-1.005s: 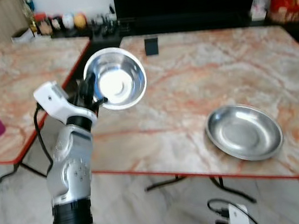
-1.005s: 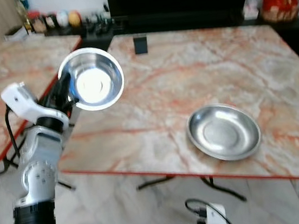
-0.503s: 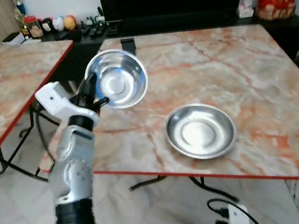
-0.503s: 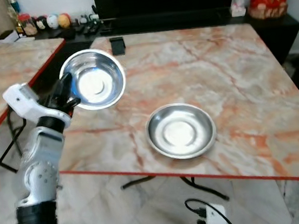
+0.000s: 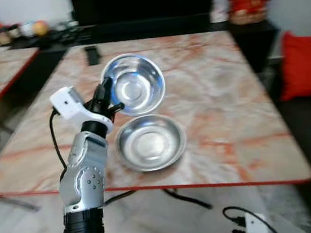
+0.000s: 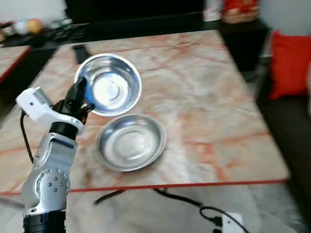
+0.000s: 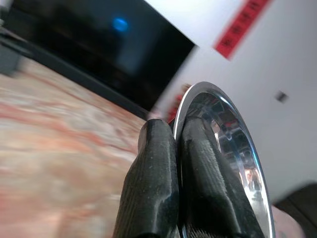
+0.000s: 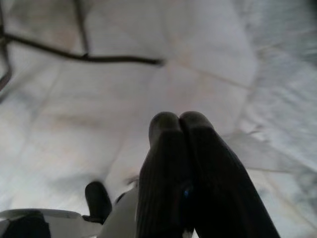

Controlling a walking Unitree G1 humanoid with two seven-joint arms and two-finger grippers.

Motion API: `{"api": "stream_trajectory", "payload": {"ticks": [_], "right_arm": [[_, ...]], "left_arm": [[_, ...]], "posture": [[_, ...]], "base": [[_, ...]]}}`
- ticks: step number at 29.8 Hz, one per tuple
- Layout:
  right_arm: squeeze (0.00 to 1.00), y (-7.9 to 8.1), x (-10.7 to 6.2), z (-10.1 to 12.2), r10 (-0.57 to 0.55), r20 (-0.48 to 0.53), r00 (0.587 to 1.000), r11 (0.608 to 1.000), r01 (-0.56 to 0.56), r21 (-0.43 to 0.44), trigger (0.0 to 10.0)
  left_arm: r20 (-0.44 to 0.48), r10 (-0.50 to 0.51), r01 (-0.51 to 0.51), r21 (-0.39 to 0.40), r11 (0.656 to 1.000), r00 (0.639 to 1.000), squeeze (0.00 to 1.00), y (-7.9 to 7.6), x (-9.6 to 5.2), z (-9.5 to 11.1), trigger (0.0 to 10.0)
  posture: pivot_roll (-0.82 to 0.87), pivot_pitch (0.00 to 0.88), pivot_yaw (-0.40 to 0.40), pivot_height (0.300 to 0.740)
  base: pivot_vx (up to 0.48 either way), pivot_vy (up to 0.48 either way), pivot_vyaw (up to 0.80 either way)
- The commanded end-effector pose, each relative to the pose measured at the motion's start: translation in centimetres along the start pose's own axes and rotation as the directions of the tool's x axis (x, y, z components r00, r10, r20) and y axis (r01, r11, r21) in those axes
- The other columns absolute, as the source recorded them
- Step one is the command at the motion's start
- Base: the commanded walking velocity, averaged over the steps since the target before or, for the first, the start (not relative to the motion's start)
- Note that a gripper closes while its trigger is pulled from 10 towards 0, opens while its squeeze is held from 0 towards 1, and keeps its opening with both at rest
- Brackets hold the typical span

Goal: Setting the table

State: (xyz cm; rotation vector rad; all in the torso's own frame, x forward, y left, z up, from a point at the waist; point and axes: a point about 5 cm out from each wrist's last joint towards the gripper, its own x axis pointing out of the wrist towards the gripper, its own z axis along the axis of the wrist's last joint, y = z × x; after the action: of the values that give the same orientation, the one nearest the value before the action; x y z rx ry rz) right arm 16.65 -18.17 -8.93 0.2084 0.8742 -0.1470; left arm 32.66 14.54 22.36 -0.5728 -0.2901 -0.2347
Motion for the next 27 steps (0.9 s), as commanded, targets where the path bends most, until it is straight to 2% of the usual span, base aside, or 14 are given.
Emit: {"api": "stream_trajectory", "payload": {"ticks": [1,5,9,12,15,17,18,19,21,23,27], "right_arm": [[0.00,0.8,0.0,-0.6,0.020,-0.016,1.000,1.000,-0.020,0.008,10.0],[0.00,0.8,0.0,-0.5,0.019,-0.016,1.000,1.000,-0.019,0.005,10.0],[0.00,0.8,0.0,-0.5,0.020,-0.020,1.000,1.000,-0.020,0.003,10.0],[0.00,0.8,0.0,-0.6,0.022,-0.021,1.000,1.000,-0.022,0.003,10.0],[0.00,0.9,0.0,-0.6,0.022,-0.021,1.000,1.000,-0.022,0.003,10.0],[0.00,0.9,0.0,-0.6,0.022,-0.020,1.000,1.000,-0.022,0.004,10.0],[0.00,0.9,0.0,-0.6,0.021,-0.019,1.000,1.000,-0.021,0.005,10.0],[0.00,0.9,0.0,-0.6,0.019,-0.019,1.000,1.000,-0.019,0.007,10.0],[0.00,0.9,0.0,-0.6,0.018,-0.019,1.000,1.000,-0.018,0.010,10.0],[0.00,0.9,-0.1,-0.6,0.015,-0.019,1.000,1.000,-0.015,0.012,10.0],[0.00,0.8,-0.1,-0.7,0.013,-0.022,1.000,1.000,-0.013,0.015,10.0]], "left_arm": [[-0.005,0.009,-0.009,0.054,0.998,1.000,0.00,0.7,-0.1,0.6,10.0],[-0.046,0.070,-0.061,0.171,0.983,0.996,0.00,2.8,-0.1,0.9,10.0],[-0.032,0.100,-0.091,0.212,0.973,0.994,0.00,3.4,-0.2,1.3,10.0],[-0.031,0.164,-0.153,0.226,0.962,0.986,0.00,3.9,-0.3,1.3,10.0],[-0.070,0.181,-0.162,0.225,0.961,0.981,0.00,4.2,-0.5,0.6,10.0],[-0.106,0.184,-0.160,0.200,0.967,0.977,0.00,4.2,-0.6,0.0,10.0],[-0.148,0.184,-0.163,0.144,0.976,0.972,0.00,4.3,-0.6,-0.5,10.0],[-0.181,0.185,-0.161,0.140,0.977,0.966,0.00,4.4,-0.6,-0.8,10.0],[-0.194,0.189,-0.159,0.160,0.974,0.963,0.00,4.4,-0.6,-0.9,10.0],[-0.206,0.190,-0.163,0.140,0.977,0.960,0.00,4.4,-0.5,-1.0,10.0],[-0.260,0.240,-0.196,0.183,0.963,0.935,0.00,5.1,-0.8,-1.6,10.0]], "posture": [[0.03,0.000,-0.007,0.736],[0.03,0.000,-0.006,0.736],[0.03,0.000,-0.008,0.736],[0.04,0.000,-0.009,0.736],[0.03,0.000,-0.008,0.736],[0.03,0.000,-0.007,0.736],[0.03,0.000,-0.005,0.736],[0.03,0.000,-0.005,0.736],[0.03,0.000,-0.004,0.736],[0.03,0.000,-0.003,0.736],[0.03,0.000,-0.002,0.736]], "base": [[0.000,0.000,0.00],[0.000,0.000,0.00],[0.000,0.000,0.00],[0.000,0.000,0.00],[0.000,0.000,0.00],[0.000,0.000,0.00],[0.000,0.000,0.00],[0.000,0.000,0.00],[0.000,0.000,0.00],[0.000,0.000,0.00],[0.000,0.000,0.00]]}}
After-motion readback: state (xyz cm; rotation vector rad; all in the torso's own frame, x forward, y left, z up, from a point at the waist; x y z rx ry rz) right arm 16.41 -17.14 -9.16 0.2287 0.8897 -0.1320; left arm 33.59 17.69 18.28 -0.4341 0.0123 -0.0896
